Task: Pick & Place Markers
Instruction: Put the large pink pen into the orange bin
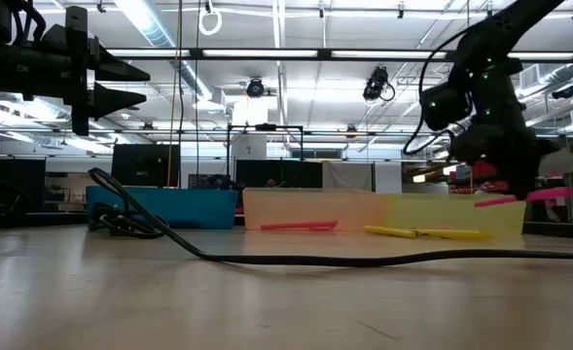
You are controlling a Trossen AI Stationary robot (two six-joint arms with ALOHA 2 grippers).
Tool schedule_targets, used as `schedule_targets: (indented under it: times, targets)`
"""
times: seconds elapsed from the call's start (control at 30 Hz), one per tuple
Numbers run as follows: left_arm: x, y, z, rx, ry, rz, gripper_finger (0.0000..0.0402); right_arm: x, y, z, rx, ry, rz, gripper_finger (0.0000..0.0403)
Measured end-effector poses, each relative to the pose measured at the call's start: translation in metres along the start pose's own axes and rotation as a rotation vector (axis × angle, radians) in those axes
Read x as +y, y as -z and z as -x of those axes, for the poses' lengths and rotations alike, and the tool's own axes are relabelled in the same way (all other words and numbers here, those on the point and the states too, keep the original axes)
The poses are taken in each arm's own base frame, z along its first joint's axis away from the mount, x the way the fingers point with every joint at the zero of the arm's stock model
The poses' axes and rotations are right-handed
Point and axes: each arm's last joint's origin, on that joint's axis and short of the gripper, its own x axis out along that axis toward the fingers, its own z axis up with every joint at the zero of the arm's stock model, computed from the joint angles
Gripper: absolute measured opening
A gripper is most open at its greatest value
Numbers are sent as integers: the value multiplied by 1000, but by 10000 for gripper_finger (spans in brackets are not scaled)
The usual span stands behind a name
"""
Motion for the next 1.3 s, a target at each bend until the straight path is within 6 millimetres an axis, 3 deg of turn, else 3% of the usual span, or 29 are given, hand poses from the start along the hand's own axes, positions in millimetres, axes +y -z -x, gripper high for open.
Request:
schedule_targets:
  times: [0.43,0.8,0.97,1.3]
  targets:
    - [0,0,0,0,0,0,200,15,0,56,-36,-7,41,14]
    - [0,0,0,0,0,0,200,19,0,90,-82,0,91,14]
    - [0,0,0,0,0,0,200,26,-16,104,-73,49,186,14]
    - [0,0,0,0,0,0,200,47,-70,124,-92,97,371,13]
